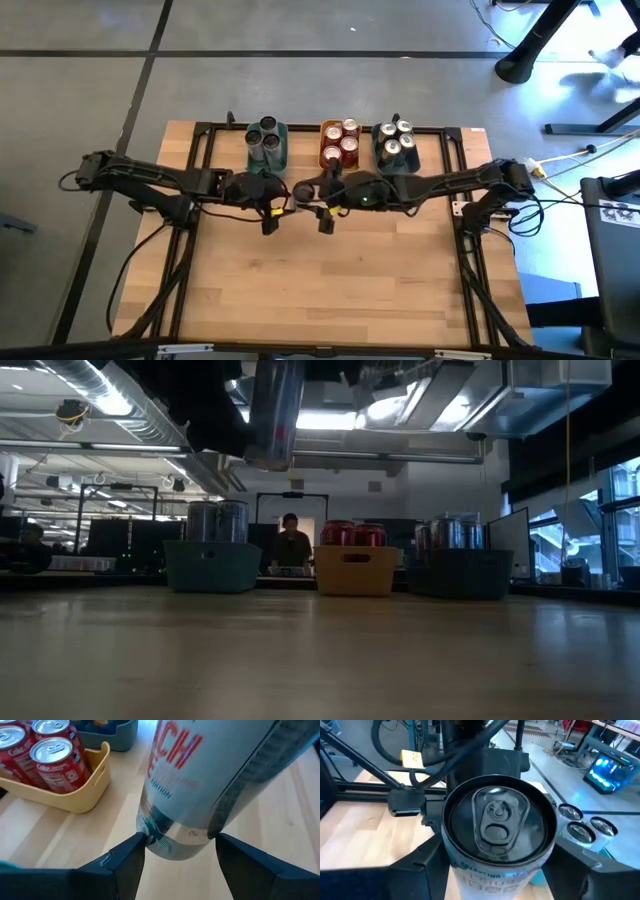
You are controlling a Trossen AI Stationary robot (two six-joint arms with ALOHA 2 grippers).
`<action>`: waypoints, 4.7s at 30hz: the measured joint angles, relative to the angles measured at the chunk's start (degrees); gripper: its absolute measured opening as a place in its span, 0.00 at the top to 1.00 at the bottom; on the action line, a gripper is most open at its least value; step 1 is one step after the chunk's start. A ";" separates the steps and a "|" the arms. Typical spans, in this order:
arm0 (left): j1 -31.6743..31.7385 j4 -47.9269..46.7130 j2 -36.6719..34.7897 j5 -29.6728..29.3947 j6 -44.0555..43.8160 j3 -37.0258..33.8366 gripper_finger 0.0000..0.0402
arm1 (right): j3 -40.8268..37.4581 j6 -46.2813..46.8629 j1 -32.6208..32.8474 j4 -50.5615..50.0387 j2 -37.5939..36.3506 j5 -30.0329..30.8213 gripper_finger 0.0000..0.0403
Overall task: Sort soda cans
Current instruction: Put the white pink soda can into the green bin, then return to Home Position
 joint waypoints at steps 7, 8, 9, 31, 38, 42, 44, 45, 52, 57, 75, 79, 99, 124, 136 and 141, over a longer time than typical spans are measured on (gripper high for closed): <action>1.97 -9.62 -2.78 0.47 0.15 1.49 0.43 | -0.02 -0.93 -3.09 2.83 1.90 -2.03 0.39; 2.11 -12.10 -3.62 1.04 0.15 2.11 0.43 | -0.02 -1.03 -3.56 2.88 1.92 -1.16 0.39; 2.38 -14.37 -4.94 1.09 0.18 2.69 0.43 | -0.02 -1.05 -4.10 3.68 2.26 -0.53 0.39; 8.00 -26.84 -26.77 -14.75 0.26 4.70 0.43 | 1.16 -2.28 -12.59 34.51 19.73 -3.14 0.38; 7.98 -27.56 -26.27 -14.74 0.39 4.68 0.43 | 12.50 -6.92 -13.20 27.90 26.44 -3.31 0.38; 7.98 -27.50 -26.01 -14.75 0.26 4.68 0.43 | 20.49 -6.99 -14.43 18.61 29.89 -2.30 0.38; 7.98 -27.50 -26.01 -14.75 0.24 4.68 0.43 | 23.84 -7.02 -14.93 15.03 31.48 -2.14 0.38; 7.98 -27.48 -26.01 -14.75 0.24 4.68 0.43 | 25.07 -7.05 -15.17 13.54 32.26 -2.00 0.38; 7.98 -27.48 -26.01 -14.73 0.00 4.66 0.43 | 26.98 -5.61 -15.75 9.96 35.46 -2.01 0.38; 7.98 -27.47 -26.01 -14.75 0.00 4.66 0.43 | 27.11 -4.77 -15.72 9.38 35.83 -2.34 0.38; 7.98 -27.24 -26.01 -14.75 -0.55 4.63 0.43 | 25.36 -0.51 -16.54 9.19 36.74 -3.82 0.38; 7.98 -27.30 -25.90 -14.73 -0.82 4.62 0.43 | 25.31 -0.36 -16.52 9.43 38.02 -5.18 0.38; 7.91 -27.44 -25.42 -14.73 -0.84 4.59 0.43 | 25.36 0.94 -16.47 11.30 38.97 -5.18 0.22; 7.91 -27.50 -25.42 -14.73 -0.85 4.59 0.43 | 32.80 1.78 -14.99 2.75 38.58 -0.90 0.18; 7.94 -27.90 -25.42 -14.71 -0.87 4.60 0.43 | 54.04 -4.13 -10.05 -32.41 38.51 3.44 0.21; 7.92 -27.12 -25.50 -14.67 -0.64 4.18 0.50 | 53.47 -3.87 -9.07 -43.70 33.17 3.85 0.31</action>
